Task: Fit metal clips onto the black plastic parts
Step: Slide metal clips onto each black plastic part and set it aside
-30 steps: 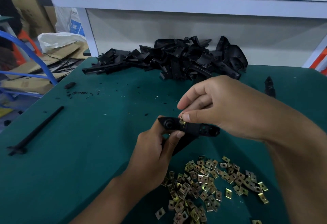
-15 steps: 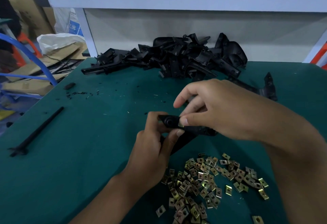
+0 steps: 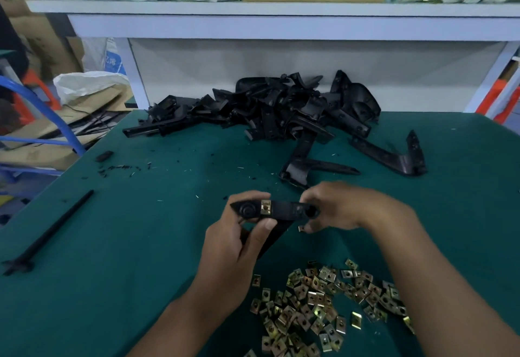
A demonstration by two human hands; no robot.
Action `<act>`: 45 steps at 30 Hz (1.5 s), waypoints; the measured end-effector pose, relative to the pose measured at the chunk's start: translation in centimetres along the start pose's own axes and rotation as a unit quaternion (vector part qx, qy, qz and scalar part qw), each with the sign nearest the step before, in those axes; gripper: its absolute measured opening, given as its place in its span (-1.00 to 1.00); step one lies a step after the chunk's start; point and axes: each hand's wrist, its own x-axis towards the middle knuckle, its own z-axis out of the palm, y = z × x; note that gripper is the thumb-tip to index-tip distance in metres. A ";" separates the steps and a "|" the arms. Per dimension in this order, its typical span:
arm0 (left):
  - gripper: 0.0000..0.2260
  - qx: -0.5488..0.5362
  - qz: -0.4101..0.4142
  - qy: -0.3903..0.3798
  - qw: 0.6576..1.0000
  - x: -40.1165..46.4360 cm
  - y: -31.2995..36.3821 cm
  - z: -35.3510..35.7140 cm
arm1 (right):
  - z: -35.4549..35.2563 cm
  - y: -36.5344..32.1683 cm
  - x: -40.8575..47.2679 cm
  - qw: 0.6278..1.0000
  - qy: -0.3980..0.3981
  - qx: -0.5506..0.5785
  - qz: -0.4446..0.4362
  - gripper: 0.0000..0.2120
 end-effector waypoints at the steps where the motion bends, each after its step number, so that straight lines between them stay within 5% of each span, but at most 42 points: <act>1: -0.82 0.013 0.009 -0.005 1.000 0.1 0.0 0.0 | 0.5 0.0 0.8 1.000 0.004 0.030 -0.005 -0.81; 4: -0.84 0.036 0.014 -0.010 0.999 0.1 -0.1 0.0 | 1.7 0.2 2.5 0.995 0.019 0.096 -0.013 -0.85; 6: -0.84 0.042 0.013 -0.002 0.999 0.0 -0.2 0.0 | 1.9 0.5 2.9 0.998 0.007 0.064 -0.024 -0.75; 9: -0.82 0.050 0.009 0.027 0.998 -0.1 -0.5 0.2 | 1.0 0.5 1.7 1.000 -0.008 -0.009 -0.029 -0.87; 14: -0.81 0.029 0.001 0.054 0.998 -0.1 -0.4 0.2 | -1.9 0.3 -1.6 0.984 0.066 0.148 -0.074 -0.83; 20: -0.79 0.012 0.013 0.065 0.998 -0.1 -0.2 0.2 | -4.2 -0.8 -4.7 0.913 0.059 0.347 -0.206 -0.87; 45: -0.83 -0.043 0.000 0.039 0.998 0.0 0.7 -0.2 | -4.2 -3.1 -6.4 0.934 0.072 0.236 -0.259 -0.85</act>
